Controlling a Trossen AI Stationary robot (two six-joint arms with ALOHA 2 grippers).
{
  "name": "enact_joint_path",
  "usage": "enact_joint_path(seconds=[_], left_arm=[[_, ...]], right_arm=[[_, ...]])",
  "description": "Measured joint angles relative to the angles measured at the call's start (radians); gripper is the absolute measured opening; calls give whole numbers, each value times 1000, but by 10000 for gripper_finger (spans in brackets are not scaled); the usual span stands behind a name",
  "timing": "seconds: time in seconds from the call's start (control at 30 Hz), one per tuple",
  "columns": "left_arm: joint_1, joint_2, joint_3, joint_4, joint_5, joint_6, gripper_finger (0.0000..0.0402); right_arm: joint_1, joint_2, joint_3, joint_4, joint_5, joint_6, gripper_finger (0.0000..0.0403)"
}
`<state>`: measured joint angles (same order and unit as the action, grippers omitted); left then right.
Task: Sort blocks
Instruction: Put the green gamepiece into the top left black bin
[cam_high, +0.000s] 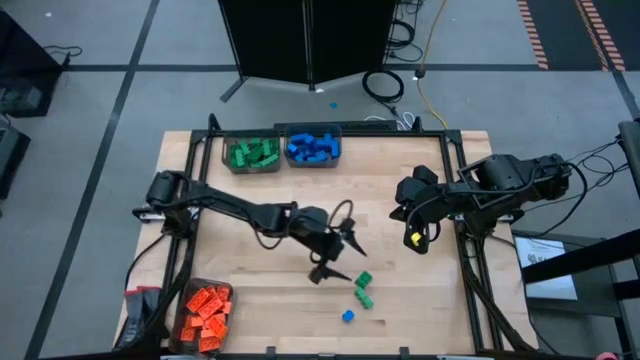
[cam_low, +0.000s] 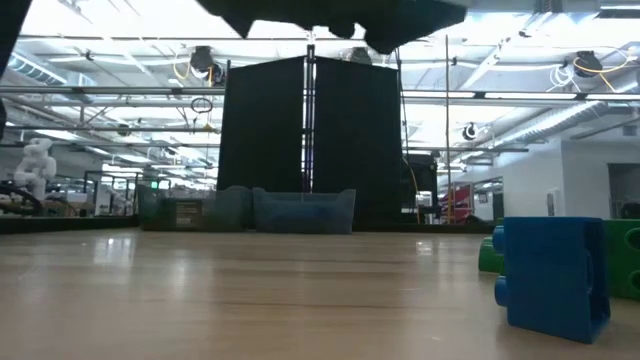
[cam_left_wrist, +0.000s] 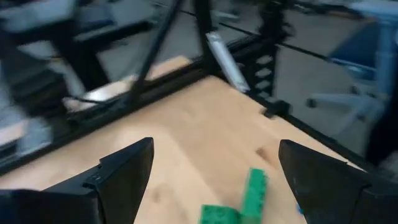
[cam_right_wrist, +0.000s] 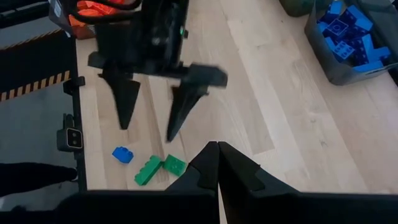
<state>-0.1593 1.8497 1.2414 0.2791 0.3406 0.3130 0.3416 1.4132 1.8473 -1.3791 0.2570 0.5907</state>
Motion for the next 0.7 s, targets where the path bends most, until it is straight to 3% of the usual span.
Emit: enact_joint_path(seconds=[0.2,0.7], left_arm=[[2,108,143,-87,144,65,345],[-21,350,334,-116,182,114,345]], right_arm=[[1,0,0,-5,-2,-8,0],[1,0,0,-29,-31,-44,0]])
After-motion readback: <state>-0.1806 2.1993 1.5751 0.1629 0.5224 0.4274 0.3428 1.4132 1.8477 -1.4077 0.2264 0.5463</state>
